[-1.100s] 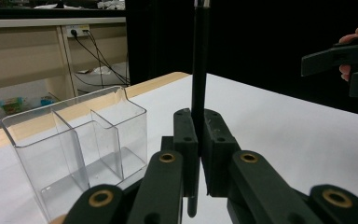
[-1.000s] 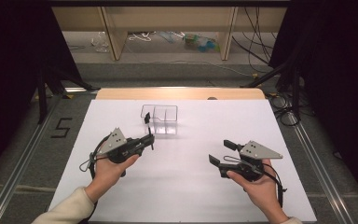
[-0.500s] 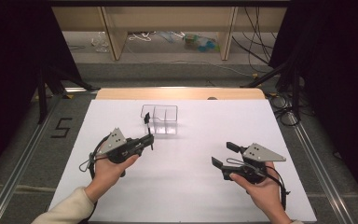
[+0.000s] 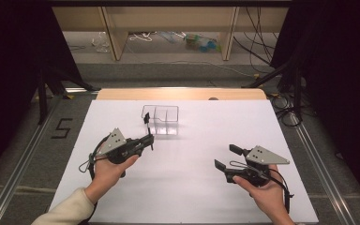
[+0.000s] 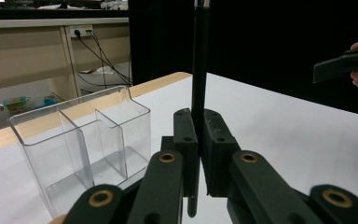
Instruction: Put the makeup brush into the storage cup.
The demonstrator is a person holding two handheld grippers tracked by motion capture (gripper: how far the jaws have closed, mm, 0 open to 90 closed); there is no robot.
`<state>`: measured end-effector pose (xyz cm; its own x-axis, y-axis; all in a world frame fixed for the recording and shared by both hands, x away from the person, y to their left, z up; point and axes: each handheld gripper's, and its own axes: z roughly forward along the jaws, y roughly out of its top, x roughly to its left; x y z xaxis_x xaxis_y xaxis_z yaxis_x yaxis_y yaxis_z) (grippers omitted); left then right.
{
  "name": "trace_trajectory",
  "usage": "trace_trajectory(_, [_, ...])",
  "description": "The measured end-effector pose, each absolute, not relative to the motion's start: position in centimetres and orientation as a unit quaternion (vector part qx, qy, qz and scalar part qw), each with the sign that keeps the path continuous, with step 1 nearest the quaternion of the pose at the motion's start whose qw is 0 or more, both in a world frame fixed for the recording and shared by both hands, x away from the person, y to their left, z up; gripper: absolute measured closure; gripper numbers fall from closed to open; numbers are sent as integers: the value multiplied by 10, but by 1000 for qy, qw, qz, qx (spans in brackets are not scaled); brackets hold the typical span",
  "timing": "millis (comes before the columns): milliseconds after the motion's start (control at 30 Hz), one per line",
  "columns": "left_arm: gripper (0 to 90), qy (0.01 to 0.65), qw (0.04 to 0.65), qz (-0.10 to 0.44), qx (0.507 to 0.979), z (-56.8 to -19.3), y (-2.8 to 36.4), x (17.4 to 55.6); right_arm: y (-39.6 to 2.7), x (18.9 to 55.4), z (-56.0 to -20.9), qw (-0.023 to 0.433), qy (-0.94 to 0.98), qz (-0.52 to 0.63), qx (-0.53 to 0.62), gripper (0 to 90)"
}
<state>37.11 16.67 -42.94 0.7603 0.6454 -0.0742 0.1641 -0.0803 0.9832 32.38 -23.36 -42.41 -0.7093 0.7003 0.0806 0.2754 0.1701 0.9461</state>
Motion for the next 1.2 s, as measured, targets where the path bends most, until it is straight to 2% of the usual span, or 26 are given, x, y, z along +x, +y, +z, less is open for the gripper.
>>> trace_trajectory(33, [852,285,614,197,709,-429,167,371,-235,325,-424,204,740,555,322,225])
trace_trajectory(100, [852,289,614,196,708,-429,167,372,-235,323,-424,192,739,554,331,225])
trace_trajectory(133, [852,285,613,199,709,-429,168,372,-235,324,-425,202,737,556,326,225])
trace_trajectory(1200, [852,316,608,224,693,-423,173,394,-239,322,-426,196,739,550,336,222])
